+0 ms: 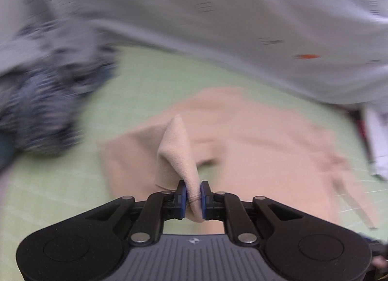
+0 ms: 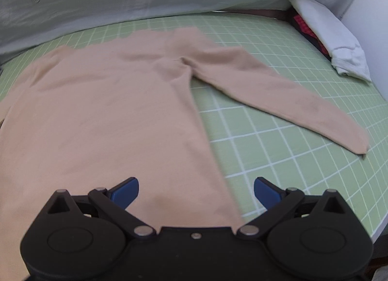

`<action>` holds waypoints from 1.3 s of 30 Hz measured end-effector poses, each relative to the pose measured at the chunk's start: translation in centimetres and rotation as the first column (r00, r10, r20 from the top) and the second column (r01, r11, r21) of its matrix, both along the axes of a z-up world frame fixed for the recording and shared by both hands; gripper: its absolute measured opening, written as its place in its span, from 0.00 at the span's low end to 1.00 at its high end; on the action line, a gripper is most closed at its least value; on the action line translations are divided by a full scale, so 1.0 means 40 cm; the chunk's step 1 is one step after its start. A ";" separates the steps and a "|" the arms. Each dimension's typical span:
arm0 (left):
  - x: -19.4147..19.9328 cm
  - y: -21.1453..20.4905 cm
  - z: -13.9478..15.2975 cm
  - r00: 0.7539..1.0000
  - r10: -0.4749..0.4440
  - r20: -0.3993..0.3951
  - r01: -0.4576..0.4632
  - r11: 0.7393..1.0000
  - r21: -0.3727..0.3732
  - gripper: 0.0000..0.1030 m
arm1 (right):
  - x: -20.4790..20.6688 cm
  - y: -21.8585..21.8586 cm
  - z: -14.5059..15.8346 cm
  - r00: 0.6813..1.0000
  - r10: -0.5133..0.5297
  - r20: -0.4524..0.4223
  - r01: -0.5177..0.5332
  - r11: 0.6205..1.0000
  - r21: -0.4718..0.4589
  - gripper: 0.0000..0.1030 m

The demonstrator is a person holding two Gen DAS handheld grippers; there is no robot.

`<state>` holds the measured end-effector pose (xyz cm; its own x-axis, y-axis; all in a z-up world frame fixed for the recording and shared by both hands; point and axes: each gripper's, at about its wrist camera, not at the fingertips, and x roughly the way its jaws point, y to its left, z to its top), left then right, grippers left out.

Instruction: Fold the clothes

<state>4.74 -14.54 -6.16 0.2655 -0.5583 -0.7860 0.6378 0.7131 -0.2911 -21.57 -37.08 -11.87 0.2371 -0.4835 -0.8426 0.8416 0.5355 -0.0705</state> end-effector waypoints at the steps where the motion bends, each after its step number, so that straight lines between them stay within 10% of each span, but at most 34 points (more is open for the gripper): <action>1: -0.021 -0.030 0.002 1.000 -0.013 -0.012 0.013 1.000 -0.016 0.42 | -0.005 -0.012 0.002 1.000 -0.004 0.010 0.004 1.000 0.000 0.99; 3: -0.049 -0.057 -0.001 1.000 -0.023 -0.010 0.023 1.000 -0.006 0.87 | 0.000 -0.031 0.011 1.000 0.007 0.031 -0.007 1.000 -0.010 0.99; 11: -0.021 0.018 -0.037 0.985 0.170 -0.011 -0.166 0.970 0.179 0.88 | 0.123 -0.019 0.077 0.987 0.136 0.091 -0.135 0.991 -0.015 0.99; 27: 0.081 0.086 -0.098 0.979 0.203 -0.024 -0.195 0.963 0.185 0.96 | 0.379 0.107 -0.029 0.895 0.405 0.190 -0.430 0.895 0.117 0.81; 33: 0.095 0.051 -0.126 0.984 0.168 -0.064 -0.153 0.970 0.189 0.96 | 0.378 0.117 -0.046 0.872 0.456 0.180 -0.479 0.870 0.115 0.59; 39: 0.109 0.003 -0.137 0.988 0.135 -0.073 -0.118 0.973 0.198 0.96 | 0.379 0.117 -0.031 0.820 0.548 0.167 -0.565 0.822 0.077 0.01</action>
<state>9.09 -14.42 -11.63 0.2513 -0.3608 -0.8981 0.5173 0.8343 -0.1904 -6.41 -32.42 -13.10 0.5480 -0.1348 -0.8255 0.3939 0.9122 0.1126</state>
